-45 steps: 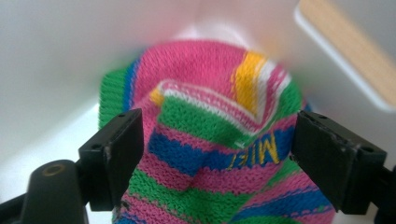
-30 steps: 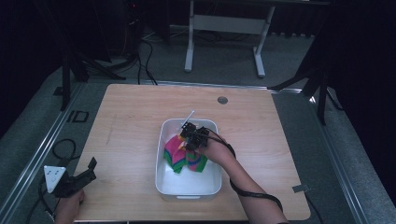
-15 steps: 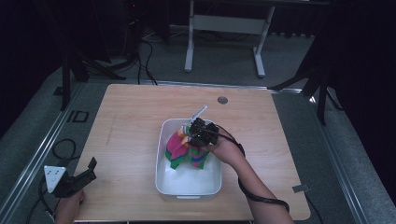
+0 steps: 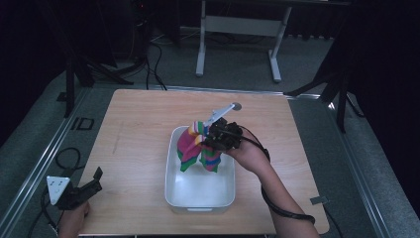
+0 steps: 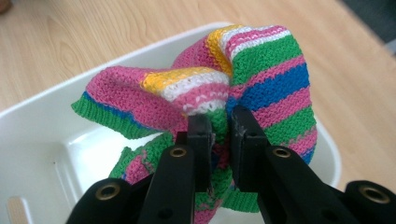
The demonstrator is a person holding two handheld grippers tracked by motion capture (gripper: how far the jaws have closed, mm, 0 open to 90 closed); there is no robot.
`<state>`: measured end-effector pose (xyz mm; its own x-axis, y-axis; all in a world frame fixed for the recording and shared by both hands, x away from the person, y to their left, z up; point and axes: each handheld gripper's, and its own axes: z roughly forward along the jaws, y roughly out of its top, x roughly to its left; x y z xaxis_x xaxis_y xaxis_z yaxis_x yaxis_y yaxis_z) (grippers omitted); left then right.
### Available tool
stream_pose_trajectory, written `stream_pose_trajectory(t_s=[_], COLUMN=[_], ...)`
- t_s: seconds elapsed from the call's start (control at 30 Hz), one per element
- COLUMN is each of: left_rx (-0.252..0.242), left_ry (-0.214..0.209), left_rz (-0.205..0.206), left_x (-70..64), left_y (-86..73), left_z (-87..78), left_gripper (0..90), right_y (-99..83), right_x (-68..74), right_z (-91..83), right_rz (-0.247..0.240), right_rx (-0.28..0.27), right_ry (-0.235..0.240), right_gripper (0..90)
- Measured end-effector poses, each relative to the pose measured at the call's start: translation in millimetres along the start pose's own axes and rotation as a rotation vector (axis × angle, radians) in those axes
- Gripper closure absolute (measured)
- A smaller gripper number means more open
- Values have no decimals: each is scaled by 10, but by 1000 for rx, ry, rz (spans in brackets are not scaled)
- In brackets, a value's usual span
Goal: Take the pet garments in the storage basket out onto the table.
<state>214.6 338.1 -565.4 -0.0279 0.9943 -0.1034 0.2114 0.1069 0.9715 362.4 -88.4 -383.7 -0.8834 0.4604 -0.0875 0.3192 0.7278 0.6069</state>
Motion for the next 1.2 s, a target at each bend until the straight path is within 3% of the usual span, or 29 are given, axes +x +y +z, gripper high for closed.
stream_pose_trajectory(t_s=[0.23,0.47,0.93,1.2], left_rx=[1,-1,3,4], left_ry=[0,0,4,7], left_rz=[2,1,9,6], left_x=[2,0,-5,-7], left_y=[0,0,0,0], left_z=[-1,0,1,2], left_gripper=[9,9,9,9], right_y=[85,-20,-637,-1004], right_x=[16,-103,-545,-744], right_z=[-330,-578,-1039,-1249], right_rz=[-41,-12,124,196], right_rx=[-52,-95,-133,-124], right_ry=[-15,-57,-166,-221], right_gripper=[798,798,797,795])
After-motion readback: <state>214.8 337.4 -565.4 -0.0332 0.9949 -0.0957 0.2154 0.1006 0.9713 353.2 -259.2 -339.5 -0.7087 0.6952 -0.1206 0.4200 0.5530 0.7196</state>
